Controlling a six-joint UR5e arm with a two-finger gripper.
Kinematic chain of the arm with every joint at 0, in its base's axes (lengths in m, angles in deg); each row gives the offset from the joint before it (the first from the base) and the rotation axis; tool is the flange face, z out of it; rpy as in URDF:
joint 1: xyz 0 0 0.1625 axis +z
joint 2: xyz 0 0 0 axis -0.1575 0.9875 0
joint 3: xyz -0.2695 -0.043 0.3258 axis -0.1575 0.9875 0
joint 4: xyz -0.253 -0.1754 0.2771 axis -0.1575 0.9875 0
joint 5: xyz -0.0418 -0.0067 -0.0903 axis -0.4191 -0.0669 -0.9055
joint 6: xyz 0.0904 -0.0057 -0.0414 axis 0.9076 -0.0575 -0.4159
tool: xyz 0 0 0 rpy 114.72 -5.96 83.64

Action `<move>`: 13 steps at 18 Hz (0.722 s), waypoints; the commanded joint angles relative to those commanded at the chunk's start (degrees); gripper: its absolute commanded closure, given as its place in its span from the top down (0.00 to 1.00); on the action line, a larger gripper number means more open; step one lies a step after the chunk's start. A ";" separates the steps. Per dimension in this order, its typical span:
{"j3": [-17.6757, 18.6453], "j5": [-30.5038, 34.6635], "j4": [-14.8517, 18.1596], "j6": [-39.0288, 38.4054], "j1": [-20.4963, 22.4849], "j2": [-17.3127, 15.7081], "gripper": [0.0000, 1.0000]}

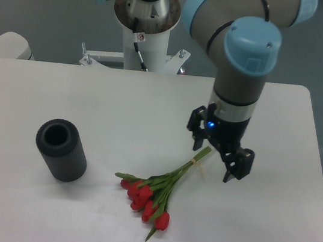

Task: Pick up the flowers from the table
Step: 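Move the open gripper down toward the tulip stems, then lower the gripper around the tulip stems and close it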

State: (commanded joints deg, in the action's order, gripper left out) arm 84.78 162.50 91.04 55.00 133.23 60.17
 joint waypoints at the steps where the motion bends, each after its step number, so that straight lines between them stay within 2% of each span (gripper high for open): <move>1: 1.40 0.00 -0.17 -1.58 -0.44 -0.09 1.00; 4: 4.48 0.26 -1.49 -8.87 -1.58 0.17 1.00; 6: 7.38 0.35 -4.64 -12.40 -1.67 0.44 1.00; 8: 10.63 0.44 -9.64 -13.11 -1.67 0.53 1.00; 9: 11.78 0.35 -10.89 -12.76 -1.50 0.61 1.00; 11: 13.89 0.35 -11.95 -12.50 -1.06 0.79 1.00; 13: 14.42 0.35 -13.26 -11.19 -0.79 2.19 1.00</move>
State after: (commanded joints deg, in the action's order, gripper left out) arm 99.21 162.85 77.78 43.81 132.44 62.36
